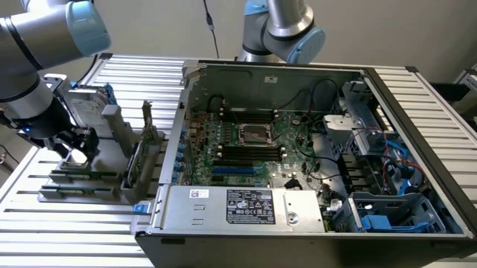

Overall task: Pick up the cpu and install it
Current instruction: 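Pick up the cpu and move it towards the insertion slot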

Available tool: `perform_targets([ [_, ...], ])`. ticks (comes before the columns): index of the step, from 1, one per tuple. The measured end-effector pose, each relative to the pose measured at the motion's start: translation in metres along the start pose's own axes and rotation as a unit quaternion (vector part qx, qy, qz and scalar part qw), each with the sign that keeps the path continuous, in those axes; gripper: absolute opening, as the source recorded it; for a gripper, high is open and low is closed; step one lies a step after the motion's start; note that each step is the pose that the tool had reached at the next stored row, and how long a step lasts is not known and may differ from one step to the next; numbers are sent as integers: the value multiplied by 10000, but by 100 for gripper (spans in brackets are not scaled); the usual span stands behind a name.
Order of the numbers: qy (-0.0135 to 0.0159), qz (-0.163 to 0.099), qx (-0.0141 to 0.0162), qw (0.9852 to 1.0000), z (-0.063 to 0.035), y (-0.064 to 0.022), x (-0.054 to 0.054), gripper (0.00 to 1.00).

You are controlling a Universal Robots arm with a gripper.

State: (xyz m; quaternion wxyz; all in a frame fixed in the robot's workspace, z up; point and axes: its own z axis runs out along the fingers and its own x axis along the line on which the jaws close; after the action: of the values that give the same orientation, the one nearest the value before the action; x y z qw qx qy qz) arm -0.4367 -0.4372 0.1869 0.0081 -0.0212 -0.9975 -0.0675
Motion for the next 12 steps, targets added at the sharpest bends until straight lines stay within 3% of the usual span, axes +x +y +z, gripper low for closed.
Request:
perform_targets([
  [6, -1, 1, 47, 10000, 16, -2, 0, 65],
  [12, -2, 1, 49, 10000, 19, -2, 0, 65],
])
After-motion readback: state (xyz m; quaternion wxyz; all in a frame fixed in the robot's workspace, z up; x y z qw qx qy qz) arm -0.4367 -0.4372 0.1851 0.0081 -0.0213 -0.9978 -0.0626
